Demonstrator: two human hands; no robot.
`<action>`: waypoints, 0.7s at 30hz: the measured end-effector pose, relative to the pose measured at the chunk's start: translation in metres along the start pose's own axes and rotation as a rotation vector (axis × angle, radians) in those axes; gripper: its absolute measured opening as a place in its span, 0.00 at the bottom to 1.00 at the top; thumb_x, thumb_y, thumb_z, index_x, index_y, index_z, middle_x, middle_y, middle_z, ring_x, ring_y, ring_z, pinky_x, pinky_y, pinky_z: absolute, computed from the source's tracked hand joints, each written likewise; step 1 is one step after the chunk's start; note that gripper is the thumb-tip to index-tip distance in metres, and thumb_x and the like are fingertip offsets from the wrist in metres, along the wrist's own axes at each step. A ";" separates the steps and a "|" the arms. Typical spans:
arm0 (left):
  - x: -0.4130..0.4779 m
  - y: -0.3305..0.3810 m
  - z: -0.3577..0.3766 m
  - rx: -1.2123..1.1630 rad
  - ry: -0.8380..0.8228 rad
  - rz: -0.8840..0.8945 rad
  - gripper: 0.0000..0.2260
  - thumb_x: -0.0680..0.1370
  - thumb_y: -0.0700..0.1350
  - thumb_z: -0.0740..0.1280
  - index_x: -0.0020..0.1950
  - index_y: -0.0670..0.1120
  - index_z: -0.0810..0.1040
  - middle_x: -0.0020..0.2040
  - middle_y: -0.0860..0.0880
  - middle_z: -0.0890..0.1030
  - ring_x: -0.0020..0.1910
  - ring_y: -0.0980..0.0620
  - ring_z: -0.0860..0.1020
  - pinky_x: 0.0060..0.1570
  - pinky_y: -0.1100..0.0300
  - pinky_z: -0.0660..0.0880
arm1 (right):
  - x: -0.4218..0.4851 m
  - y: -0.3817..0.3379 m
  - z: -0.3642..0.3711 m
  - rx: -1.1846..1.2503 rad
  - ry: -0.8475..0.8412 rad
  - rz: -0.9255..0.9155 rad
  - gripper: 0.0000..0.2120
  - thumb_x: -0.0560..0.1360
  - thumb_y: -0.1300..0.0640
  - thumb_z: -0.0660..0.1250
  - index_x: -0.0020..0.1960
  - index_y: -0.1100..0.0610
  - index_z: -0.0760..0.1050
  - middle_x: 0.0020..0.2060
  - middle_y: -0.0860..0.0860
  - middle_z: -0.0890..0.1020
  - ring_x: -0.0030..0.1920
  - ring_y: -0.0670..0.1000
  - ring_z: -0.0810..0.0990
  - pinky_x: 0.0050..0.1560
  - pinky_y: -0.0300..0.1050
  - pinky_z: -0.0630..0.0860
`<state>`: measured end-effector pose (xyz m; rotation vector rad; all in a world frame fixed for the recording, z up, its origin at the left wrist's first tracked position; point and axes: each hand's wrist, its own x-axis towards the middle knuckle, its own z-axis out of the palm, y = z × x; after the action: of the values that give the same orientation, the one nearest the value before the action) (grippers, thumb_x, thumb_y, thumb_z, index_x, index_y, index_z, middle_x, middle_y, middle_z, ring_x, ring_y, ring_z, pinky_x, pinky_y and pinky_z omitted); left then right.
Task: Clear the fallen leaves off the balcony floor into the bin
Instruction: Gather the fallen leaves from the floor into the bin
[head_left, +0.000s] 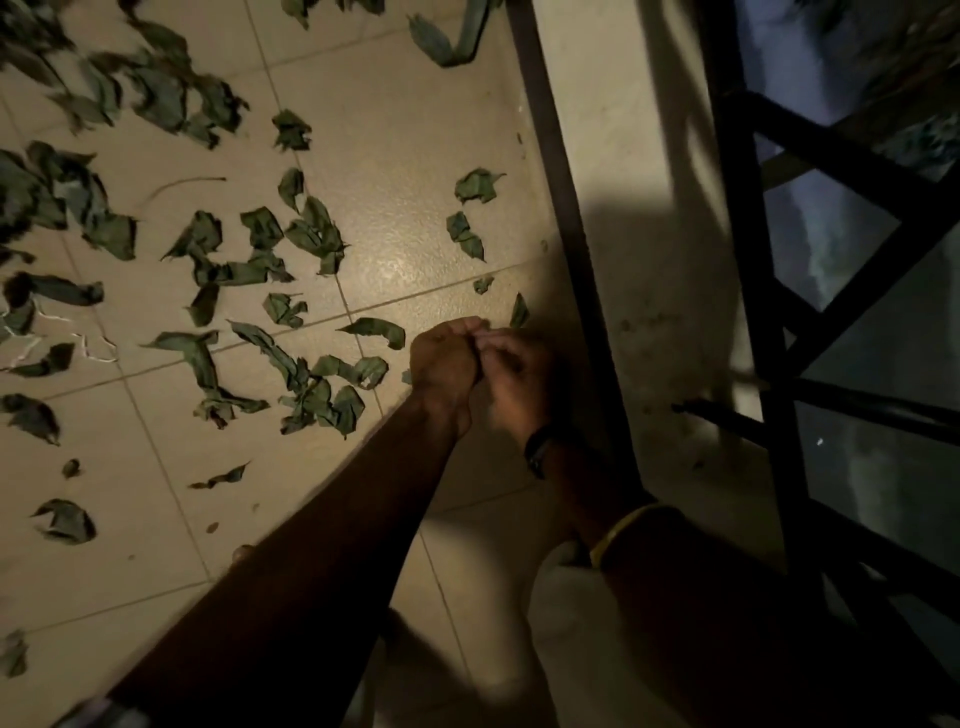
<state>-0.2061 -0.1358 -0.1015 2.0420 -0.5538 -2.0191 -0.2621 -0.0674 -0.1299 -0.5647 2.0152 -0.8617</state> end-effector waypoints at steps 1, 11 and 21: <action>0.002 0.005 -0.001 -0.032 0.021 0.008 0.10 0.78 0.29 0.62 0.54 0.35 0.81 0.52 0.38 0.84 0.51 0.44 0.83 0.56 0.53 0.80 | 0.009 -0.003 -0.004 0.034 0.027 0.015 0.09 0.72 0.51 0.65 0.46 0.50 0.83 0.46 0.46 0.84 0.49 0.48 0.82 0.51 0.46 0.79; 0.035 0.019 -0.015 -0.076 -0.008 0.031 0.09 0.81 0.35 0.62 0.56 0.34 0.80 0.53 0.36 0.82 0.49 0.44 0.80 0.58 0.51 0.79 | 0.085 0.024 0.005 -0.284 0.079 0.148 0.05 0.75 0.62 0.69 0.45 0.52 0.79 0.45 0.52 0.83 0.49 0.54 0.81 0.55 0.55 0.80; 0.022 0.021 -0.023 0.031 0.003 0.041 0.09 0.78 0.32 0.62 0.46 0.37 0.81 0.39 0.40 0.82 0.36 0.47 0.79 0.34 0.60 0.77 | 0.030 -0.020 0.020 0.156 -0.049 0.150 0.08 0.69 0.58 0.72 0.40 0.45 0.79 0.38 0.48 0.85 0.42 0.52 0.85 0.41 0.50 0.83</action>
<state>-0.1860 -0.1660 -0.1126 2.0328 -0.6249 -1.9963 -0.2599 -0.1073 -0.1385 -0.3394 1.8995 -0.8958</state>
